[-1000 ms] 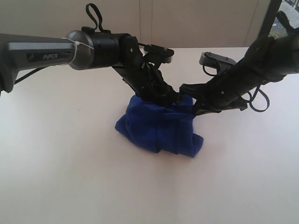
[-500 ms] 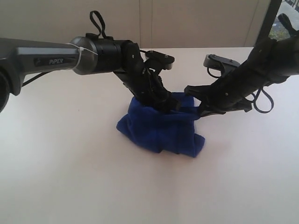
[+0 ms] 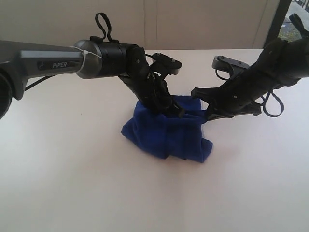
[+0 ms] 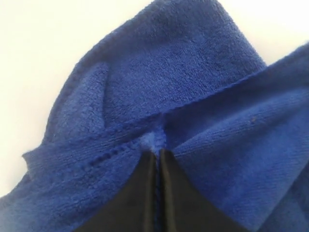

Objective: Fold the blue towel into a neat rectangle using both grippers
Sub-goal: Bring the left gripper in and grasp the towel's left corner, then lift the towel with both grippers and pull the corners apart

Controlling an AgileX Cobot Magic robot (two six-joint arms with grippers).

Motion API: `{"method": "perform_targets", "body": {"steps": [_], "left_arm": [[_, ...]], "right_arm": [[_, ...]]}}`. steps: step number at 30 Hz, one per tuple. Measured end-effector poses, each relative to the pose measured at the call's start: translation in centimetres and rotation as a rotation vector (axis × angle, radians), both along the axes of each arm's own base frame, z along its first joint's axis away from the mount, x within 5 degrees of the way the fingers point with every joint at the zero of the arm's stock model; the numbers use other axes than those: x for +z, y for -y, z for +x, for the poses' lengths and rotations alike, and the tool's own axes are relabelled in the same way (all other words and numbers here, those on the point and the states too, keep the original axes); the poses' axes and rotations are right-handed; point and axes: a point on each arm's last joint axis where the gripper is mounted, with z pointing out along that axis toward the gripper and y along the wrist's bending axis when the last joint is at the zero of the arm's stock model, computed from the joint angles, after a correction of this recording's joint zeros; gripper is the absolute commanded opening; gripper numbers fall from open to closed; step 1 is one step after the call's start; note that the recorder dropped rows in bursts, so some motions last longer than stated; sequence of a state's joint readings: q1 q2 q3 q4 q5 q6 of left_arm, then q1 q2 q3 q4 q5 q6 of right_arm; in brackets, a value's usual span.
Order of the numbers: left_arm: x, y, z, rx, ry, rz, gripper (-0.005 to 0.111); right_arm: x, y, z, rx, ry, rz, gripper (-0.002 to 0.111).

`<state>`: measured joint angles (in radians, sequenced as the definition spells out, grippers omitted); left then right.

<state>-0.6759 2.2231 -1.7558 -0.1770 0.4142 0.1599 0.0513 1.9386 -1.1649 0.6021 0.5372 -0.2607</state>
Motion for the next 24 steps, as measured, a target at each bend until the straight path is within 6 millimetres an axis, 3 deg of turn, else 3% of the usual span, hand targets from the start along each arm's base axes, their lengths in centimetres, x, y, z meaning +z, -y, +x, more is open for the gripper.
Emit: {"method": "perform_targets", "body": {"steps": [7, 15, 20, 24], "left_arm": [[0.5, 0.0, 0.1, 0.002, 0.019, -0.012, 0.000], [4.5, -0.6, -0.8, -0.012, 0.046, -0.034, 0.000], [4.3, -1.4, -1.2, 0.000, -0.050, 0.005, 0.000], [6.6, -1.7, -1.8, 0.000, -0.034, -0.025, 0.000]], "right_arm": [[0.0, 0.0, 0.0, 0.000, 0.000, 0.000, 0.000], [0.0, 0.0, 0.0, -0.004, 0.000, 0.004, 0.000], [0.0, -0.1, 0.0, -0.010, 0.002, 0.012, 0.000], [0.1, -0.1, 0.0, -0.008, 0.003, 0.017, 0.000]]}}
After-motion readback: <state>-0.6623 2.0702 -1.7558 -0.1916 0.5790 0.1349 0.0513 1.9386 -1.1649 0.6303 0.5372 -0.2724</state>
